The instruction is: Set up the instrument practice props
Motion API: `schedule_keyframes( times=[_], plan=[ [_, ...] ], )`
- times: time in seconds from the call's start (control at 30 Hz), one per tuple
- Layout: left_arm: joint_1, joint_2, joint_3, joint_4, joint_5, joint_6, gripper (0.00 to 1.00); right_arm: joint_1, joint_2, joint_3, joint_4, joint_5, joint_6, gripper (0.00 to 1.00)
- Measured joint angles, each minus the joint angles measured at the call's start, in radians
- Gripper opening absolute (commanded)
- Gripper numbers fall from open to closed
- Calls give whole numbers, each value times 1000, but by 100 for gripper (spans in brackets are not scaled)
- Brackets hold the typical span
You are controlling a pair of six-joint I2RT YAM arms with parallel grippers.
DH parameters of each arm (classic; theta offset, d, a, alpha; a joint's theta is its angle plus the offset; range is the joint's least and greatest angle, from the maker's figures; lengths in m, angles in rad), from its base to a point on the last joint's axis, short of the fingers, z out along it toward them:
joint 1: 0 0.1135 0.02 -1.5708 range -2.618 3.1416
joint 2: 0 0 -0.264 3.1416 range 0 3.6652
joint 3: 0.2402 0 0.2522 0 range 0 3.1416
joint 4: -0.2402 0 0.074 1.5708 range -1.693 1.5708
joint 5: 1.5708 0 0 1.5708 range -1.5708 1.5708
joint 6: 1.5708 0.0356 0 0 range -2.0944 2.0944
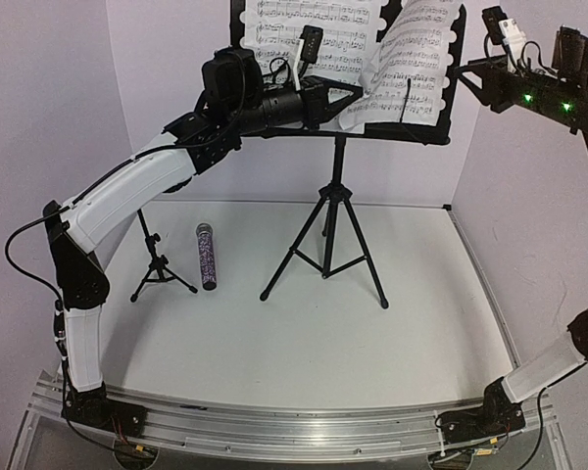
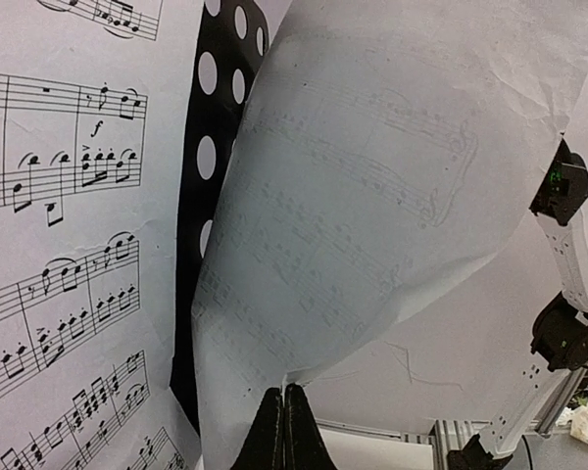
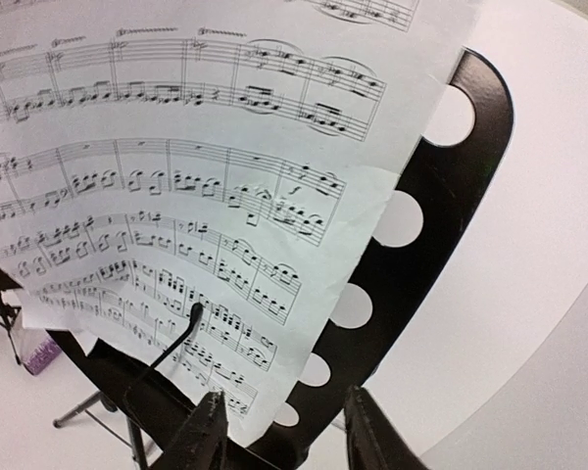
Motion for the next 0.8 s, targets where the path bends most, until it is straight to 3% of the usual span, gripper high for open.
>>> schedule_keyframes(
  times=[0.27, 0.5, 0.6, 0.8],
  plan=[
    [1, 13, 24, 0, -12, 7, 0, -4, 1, -40, -4, -25, 18, 55],
    [1, 13, 24, 1, -14, 14, 0, -91, 69, -43, -10, -266, 134, 68],
    [1, 13, 24, 1, -14, 14, 0, -99, 77, -43, -11, -283, 151, 76],
    [2, 13, 24, 13, -28, 14, 0, -128, 78, -84, -7, -369, 303, 70]
  ],
)
